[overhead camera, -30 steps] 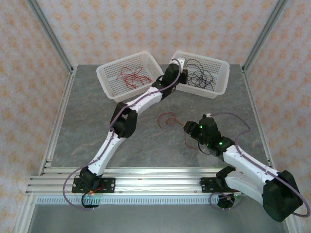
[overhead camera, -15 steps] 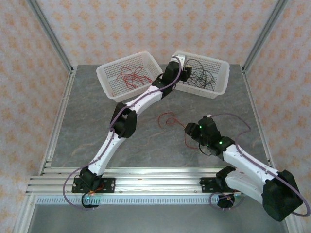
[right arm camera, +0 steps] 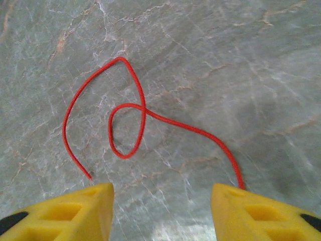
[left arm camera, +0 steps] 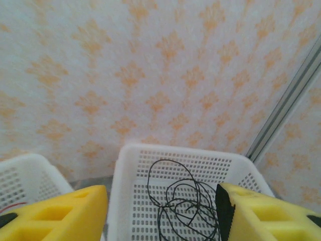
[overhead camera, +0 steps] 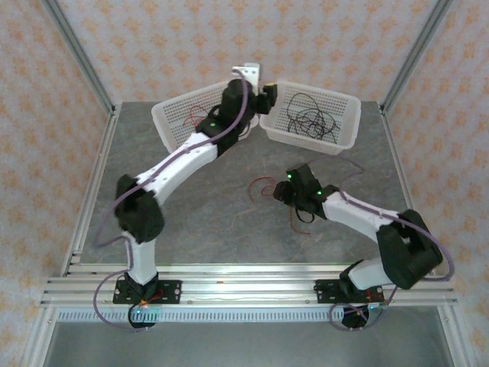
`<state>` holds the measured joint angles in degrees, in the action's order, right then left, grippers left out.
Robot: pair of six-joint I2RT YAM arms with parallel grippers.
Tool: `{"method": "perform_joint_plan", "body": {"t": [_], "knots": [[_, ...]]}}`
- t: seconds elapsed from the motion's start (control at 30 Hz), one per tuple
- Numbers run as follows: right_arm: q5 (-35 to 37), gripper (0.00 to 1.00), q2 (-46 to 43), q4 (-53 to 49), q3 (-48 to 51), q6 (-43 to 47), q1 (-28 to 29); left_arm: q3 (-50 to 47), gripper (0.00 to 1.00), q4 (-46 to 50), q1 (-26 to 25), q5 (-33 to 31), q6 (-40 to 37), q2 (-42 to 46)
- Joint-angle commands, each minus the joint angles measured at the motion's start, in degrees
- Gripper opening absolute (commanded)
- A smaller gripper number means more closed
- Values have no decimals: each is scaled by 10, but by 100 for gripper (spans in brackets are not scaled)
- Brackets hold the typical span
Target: Untangle the cables
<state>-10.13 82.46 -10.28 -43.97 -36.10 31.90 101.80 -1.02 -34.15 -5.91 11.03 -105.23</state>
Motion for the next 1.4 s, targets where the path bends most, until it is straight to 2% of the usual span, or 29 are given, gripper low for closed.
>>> {"method": "perform_joint_plan", "body": {"t": [0.0,0.17,0.53,0.73,0.93,1.0,1.1,1.37], "knots": [[6,51,45,9,-36,5,9,-95,60,29,-9,-22,27,67],[5,51,100,21,-63,-32,29,-208,60,44,-14,-20,45,174],[24,42,153,95,-61,-116,32,-327,60,64,-17,-53,46,305],[46,35,155,149,-38,-161,32,-357,60,65,-17,-70,34,335],[59,24,162,161,-39,-179,33,-373,59,62,-18,-74,23,349],[61,18,162,159,-39,-180,34,-378,59,60,-18,-75,20,355],[69,1,160,151,-42,-179,39,-385,59,56,-18,-74,19,364],[81,0,119,119,-57,-156,41,-394,59,65,-18,-74,31,386]]}}
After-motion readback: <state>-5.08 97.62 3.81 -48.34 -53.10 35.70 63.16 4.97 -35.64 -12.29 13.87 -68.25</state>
